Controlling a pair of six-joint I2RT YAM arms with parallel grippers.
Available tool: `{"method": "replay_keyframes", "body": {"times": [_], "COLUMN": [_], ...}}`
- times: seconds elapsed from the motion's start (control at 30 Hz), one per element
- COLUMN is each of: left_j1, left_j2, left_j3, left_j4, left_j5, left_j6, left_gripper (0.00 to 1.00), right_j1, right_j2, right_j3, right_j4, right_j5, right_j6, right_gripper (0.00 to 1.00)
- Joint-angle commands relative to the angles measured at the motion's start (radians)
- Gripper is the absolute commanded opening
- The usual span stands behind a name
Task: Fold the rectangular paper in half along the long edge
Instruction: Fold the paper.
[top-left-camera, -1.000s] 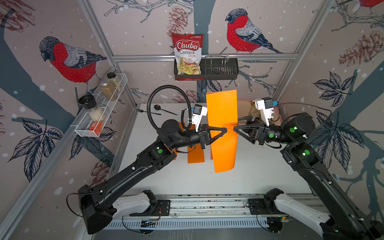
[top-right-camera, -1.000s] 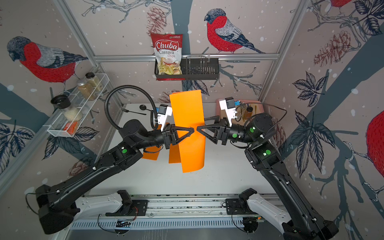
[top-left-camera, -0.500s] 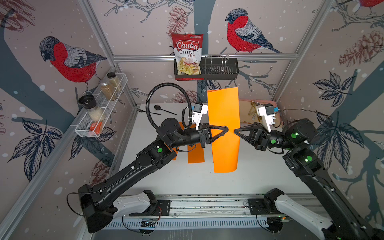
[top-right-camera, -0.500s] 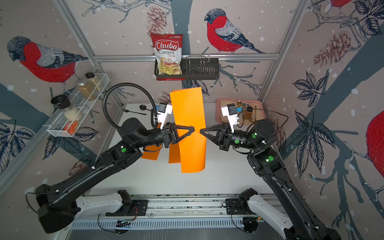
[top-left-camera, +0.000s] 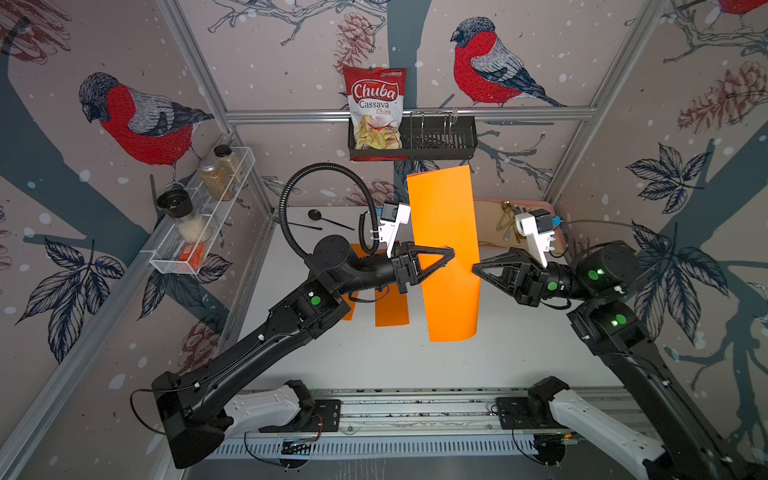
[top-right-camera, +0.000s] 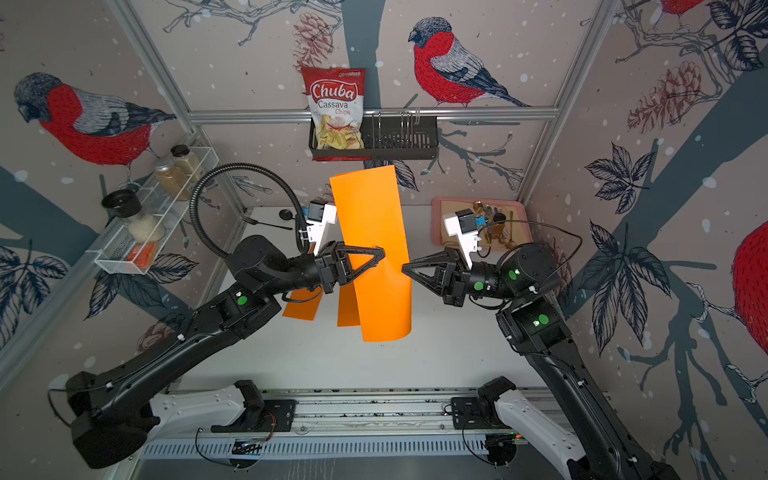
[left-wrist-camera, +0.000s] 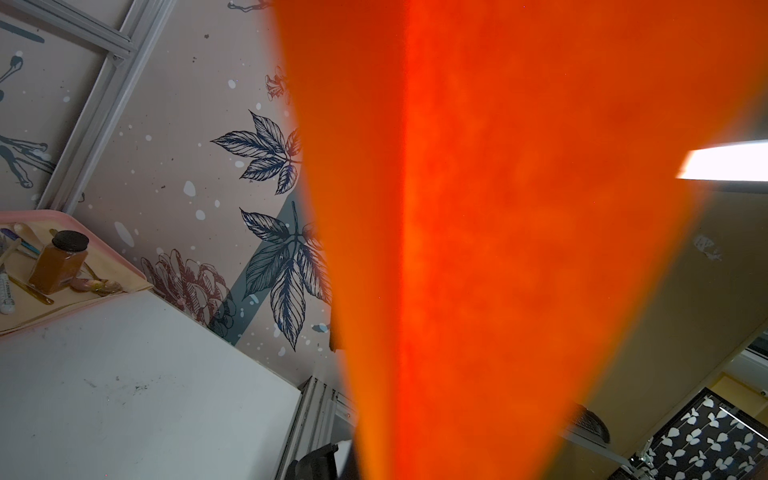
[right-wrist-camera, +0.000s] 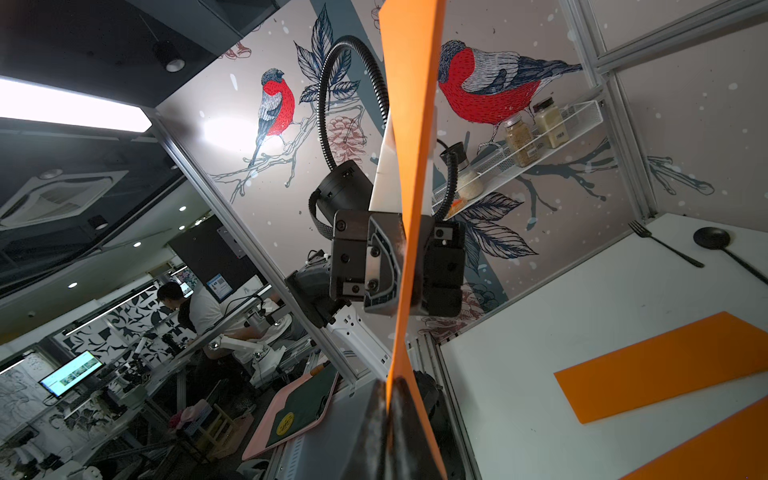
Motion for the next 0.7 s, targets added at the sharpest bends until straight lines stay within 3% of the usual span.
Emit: {"method": "replay_keyframes", "body": {"times": [0.0, 0.07, 0.1, 0.13, 0.23, 0.3, 0.33, 0.37, 0.47, 0.57, 0.67], "left_j1": [0.002, 0.003, 0.002, 0.002, 0.003, 0.002, 0.002, 0.002, 0.002, 0.003, 0.003], "left_j2": [-0.006, -0.006, -0.006, -0.007, -0.006, -0.006, -0.006, -0.006, -0.005, -0.003, -0.004], "left_j3": [0.011, 0.016, 0.018, 0.018, 0.017, 0.018, 0.019, 0.018, 0.020, 0.023, 0.023], "left_j4": [0.042, 0.036, 0.033, 0.032, 0.033, 0.033, 0.033, 0.032, 0.027, 0.028, 0.029], "left_j5": [-0.016, -0.014, -0.014, -0.016, -0.016, -0.016, -0.016, -0.016, -0.015, -0.014, -0.014], "left_j6": [-0.007, -0.004, -0.003, -0.003, -0.003, -0.002, -0.003, -0.002, 0.001, -0.001, 0.000], "left_gripper": [0.00, 0.00, 0.00, 0.00, 0.00, 0.00, 0.00, 0.00, 0.00, 0.00, 0.00], "right_j1": [0.000, 0.000, 0.000, 0.000, 0.002, 0.002, 0.003, 0.002, 0.004, 0.005, 0.006], "right_j2": [-0.004, -0.008, -0.006, -0.004, -0.001, 0.001, 0.003, 0.005, 0.003, 0.003, -0.002], "right_j3": [0.010, 0.018, 0.024, 0.029, 0.034, 0.042, 0.047, 0.055, 0.063, 0.072, 0.073], "right_j4": [-0.022, -0.057, -0.071, -0.084, -0.109, -0.136, -0.152, -0.174, -0.214, -0.259, -0.281], "right_j5": [-0.020, -0.013, -0.011, -0.013, -0.013, -0.009, -0.006, -0.002, -0.002, 0.011, 0.008], "right_j6": [-0.023, -0.044, -0.051, -0.057, -0.074, -0.087, -0.095, -0.109, -0.136, -0.159, -0.173], "right_gripper": [0.00, 0.03, 0.14, 0.16, 0.01, 0.03, 0.13, 0.15, 0.01, 0.13, 0.00]}}
